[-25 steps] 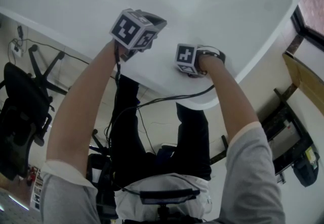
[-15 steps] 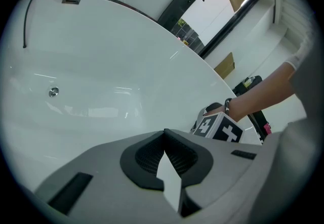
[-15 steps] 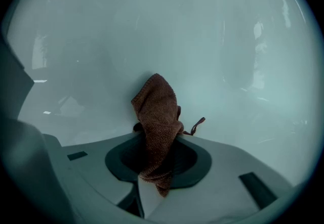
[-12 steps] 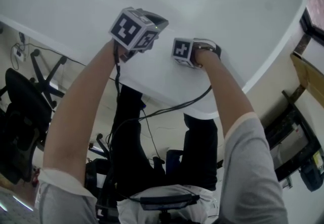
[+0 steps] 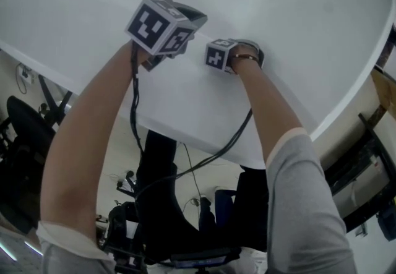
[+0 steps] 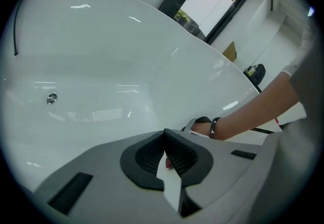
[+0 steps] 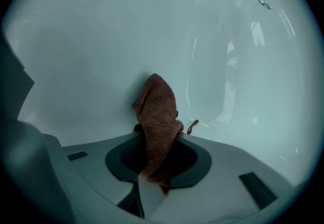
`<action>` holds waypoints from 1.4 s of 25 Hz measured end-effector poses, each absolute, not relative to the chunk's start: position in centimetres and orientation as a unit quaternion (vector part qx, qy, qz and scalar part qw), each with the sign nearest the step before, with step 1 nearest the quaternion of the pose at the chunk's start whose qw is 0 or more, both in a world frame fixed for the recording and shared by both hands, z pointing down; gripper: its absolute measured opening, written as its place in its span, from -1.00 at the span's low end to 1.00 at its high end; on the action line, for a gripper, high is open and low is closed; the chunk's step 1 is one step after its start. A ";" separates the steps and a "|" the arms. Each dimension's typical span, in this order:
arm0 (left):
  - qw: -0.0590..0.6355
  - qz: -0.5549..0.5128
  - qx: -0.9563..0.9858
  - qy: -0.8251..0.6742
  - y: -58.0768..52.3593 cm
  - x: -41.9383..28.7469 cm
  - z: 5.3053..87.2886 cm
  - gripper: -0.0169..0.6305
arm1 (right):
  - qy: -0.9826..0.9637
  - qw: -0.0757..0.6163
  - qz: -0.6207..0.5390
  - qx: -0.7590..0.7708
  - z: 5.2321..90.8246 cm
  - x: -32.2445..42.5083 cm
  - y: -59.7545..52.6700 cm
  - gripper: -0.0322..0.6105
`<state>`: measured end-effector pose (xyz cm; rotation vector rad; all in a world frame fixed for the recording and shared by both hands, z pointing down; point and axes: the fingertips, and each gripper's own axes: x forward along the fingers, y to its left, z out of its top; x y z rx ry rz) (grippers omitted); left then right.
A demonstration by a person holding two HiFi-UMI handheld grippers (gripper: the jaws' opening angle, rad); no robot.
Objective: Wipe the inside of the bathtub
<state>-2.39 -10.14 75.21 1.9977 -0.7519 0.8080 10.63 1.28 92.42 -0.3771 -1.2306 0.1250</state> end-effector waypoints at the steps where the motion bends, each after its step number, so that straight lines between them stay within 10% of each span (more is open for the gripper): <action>1: 0.415 0.324 0.797 -0.295 -10.2 -2.4 75.6 -0.93 | -0.573 0.800 0.050 -0.172 93.0 10.3 1.0 -0.59; 35: 0.409 0.328 0.795 -0.305 -11.2 -7.1 79.3 -0.93 | -0.699 0.711 0.078 0.030 99.1 -1.6 -5.6 -0.59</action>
